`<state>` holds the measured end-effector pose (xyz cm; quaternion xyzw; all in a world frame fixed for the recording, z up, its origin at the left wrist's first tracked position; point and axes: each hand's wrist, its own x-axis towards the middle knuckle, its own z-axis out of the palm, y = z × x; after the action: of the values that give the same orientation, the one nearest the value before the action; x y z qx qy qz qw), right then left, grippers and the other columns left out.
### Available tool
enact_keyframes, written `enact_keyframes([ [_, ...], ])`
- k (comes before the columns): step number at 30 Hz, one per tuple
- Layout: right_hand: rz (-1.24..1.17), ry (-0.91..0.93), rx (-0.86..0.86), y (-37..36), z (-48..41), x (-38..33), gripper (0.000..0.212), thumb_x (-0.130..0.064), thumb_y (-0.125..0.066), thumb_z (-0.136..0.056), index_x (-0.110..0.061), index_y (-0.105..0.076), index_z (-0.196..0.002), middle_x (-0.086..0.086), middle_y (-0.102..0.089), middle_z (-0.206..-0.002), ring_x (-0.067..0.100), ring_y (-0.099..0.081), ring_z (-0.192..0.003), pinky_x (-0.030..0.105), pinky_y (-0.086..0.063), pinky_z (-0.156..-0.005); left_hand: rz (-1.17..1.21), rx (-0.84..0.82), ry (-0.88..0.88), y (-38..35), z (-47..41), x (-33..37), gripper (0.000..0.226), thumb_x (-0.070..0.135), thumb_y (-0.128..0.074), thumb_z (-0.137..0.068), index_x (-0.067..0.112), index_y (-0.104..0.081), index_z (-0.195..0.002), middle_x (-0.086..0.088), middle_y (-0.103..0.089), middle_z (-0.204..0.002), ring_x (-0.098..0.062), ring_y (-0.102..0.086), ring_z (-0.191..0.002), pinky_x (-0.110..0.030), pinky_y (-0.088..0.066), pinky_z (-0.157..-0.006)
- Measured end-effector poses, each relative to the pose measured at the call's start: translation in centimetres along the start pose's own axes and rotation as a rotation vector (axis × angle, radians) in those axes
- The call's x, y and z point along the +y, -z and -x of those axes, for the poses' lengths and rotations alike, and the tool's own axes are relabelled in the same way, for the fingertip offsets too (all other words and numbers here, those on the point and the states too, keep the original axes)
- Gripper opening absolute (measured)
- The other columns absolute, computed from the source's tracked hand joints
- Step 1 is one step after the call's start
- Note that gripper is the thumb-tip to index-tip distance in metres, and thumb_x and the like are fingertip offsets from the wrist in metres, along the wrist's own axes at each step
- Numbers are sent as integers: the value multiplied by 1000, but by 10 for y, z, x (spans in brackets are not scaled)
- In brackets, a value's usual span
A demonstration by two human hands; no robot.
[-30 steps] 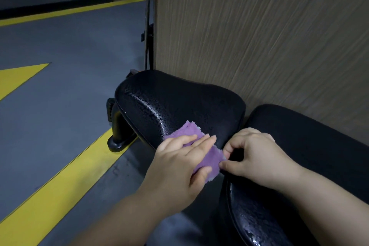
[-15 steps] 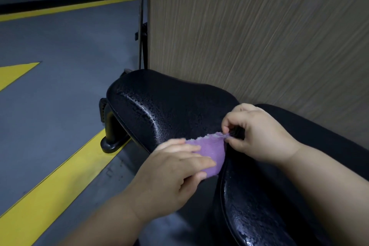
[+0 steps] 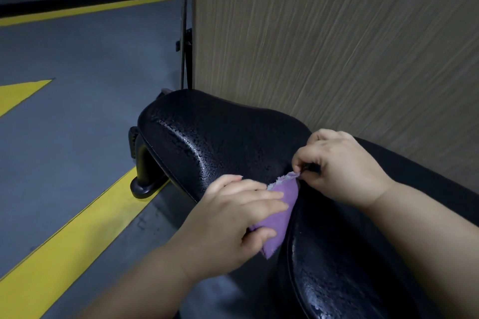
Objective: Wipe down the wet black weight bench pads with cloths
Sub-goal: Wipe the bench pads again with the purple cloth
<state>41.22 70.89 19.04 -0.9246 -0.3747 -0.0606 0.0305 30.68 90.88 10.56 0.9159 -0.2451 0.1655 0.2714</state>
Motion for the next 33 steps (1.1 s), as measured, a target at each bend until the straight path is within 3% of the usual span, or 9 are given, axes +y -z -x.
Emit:
enact_keyframes([
  [4,-59,-249,117,-4,8,-18,25,-14,-70,-70,-34,-63,-84,-16,-58,-79,11,-52,-93,29,-36,-82,-9,-27,12,1,-5,2,40,47,-60,-81,32,-66,-117,20,-65,-121,-4,-56,-111,-27,-29,-102],
  [7,-416,-424,268,-7,20,-54,45,-8,-63,-76,-27,-56,-117,-12,-52,-117,6,-45,-113,18,-33,-95,-6,16,31,3,-5,4,41,47,-60,-77,29,-64,-115,17,-63,-120,-9,-58,-105,-26,-31,-98],
  [9,-642,-506,216,-12,25,-81,53,-14,-60,-86,-21,-43,-136,-2,-37,-143,4,-31,-132,10,-20,-104,48,66,65,8,-5,3,36,42,-54,-81,25,-63,-111,15,-63,-114,-13,-57,-103,-32,-36,-95],
  [11,-736,-586,98,-20,21,-101,63,-29,-52,-95,-18,-22,-149,2,-11,-158,7,-6,-145,13,-7,-111,107,161,139,12,-3,-3,30,36,-45,-88,23,-62,-109,15,-62,-110,-13,-57,-104,-38,-40,-91],
  [14,-686,-680,-18,-38,7,-117,72,-43,-35,-99,-19,8,-153,0,23,-158,15,23,-144,31,10,-118,68,309,265,12,-6,-17,33,29,-38,-92,22,-64,-110,14,-63,-115,-8,-54,-112,-35,-39,-97],
  [17,-522,-732,-51,-51,-4,-126,71,-47,-25,-100,-18,15,-151,3,29,-156,22,32,-141,38,17,-116,-14,317,317,13,-18,-24,39,30,-36,-90,23,-66,-113,14,-63,-123,-5,-47,-124,-25,-27,-106],
  [21,-448,-785,-43,-52,-10,-123,70,-48,-22,-101,-16,15,-151,5,27,-157,24,30,-142,38,15,-117,-31,200,347,19,-34,-35,52,40,-25,-89,27,-63,-124,16,-55,-135,-2,-35,-134,-15,-10,-109],
  [25,-417,-795,-29,-55,-16,-118,69,-48,-22,-101,-15,11,-152,6,22,-158,24,26,-143,37,12,-118,-106,58,391,15,-38,-42,72,53,-7,-84,35,-48,-140,21,-40,-149,0,-20,-143,-17,2,-112],
  [33,-505,-866,72,-56,-44,-75,71,-50,-27,-100,-14,1,-153,9,10,-161,24,12,-147,39,3,-119,-179,-45,395,16,-40,-39,76,58,2,-83,39,-32,-149,22,-23,-157,-2,-6,-147,-26,9,-116],
])
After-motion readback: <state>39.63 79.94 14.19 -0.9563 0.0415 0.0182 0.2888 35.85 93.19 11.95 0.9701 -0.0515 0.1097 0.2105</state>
